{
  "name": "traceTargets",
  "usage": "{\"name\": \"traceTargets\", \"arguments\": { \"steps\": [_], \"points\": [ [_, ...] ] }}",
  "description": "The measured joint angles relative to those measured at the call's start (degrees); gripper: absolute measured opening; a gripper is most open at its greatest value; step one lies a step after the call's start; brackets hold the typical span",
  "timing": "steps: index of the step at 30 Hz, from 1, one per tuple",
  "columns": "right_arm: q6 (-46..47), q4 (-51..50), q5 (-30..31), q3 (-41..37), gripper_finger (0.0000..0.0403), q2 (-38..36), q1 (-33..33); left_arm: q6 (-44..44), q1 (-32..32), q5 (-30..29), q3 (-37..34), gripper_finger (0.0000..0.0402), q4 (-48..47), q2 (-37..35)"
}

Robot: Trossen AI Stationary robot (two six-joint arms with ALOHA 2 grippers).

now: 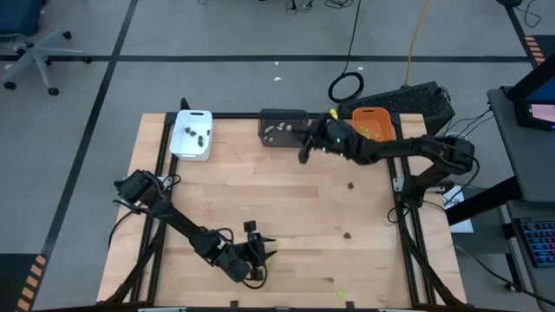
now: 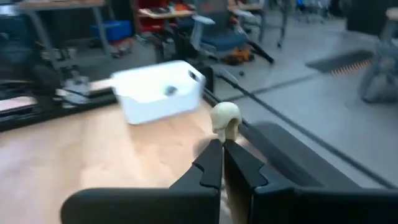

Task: Sort Halloween decoration
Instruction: Put the white toy skull into the black bin

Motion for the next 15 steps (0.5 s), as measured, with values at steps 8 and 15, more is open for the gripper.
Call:
{"name": "traceTargets", "arguments": {
  "steps": [8,15],
  "points": [
    [3.8,0.9,-2.7,0.0,0.0000,7.5,-8.8,0.0,1.0,1.3,0.0,0.0162,1.4,0.0],
    [6.2,3.4,-0.8,0.0,0.0008,12.5,-9.9,0.0,1.0,1.3,0.0,0.0162,1.3,0.0]
  ]
}}
